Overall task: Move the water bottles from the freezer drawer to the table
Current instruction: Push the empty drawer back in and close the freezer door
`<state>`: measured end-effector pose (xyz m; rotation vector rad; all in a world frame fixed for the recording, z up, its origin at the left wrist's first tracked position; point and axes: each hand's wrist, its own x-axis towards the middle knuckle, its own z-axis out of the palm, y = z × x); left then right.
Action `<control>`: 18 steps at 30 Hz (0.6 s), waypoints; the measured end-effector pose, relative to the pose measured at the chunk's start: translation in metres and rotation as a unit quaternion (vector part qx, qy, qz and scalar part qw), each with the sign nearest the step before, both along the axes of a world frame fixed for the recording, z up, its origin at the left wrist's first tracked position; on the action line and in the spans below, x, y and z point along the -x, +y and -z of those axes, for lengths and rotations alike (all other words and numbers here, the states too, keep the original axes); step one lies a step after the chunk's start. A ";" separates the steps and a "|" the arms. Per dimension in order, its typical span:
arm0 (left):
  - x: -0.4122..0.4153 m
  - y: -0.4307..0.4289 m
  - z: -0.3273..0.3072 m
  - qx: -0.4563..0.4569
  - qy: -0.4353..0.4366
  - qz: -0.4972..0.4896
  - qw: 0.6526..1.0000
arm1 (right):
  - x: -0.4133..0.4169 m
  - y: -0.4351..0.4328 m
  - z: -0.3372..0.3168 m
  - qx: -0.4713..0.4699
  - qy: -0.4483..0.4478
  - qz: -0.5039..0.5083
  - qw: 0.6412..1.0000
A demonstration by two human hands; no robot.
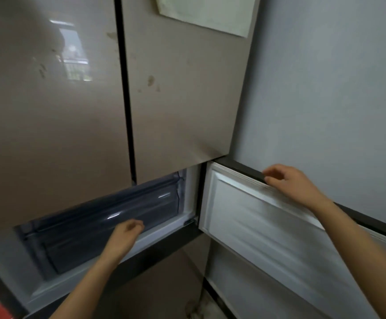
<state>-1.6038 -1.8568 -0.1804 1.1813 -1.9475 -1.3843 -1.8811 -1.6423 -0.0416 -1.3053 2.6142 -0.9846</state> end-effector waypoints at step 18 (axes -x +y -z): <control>-0.048 0.167 -0.020 0.076 -0.018 -0.084 0.993 | 0.014 0.129 0.003 -0.330 0.088 0.045 0.939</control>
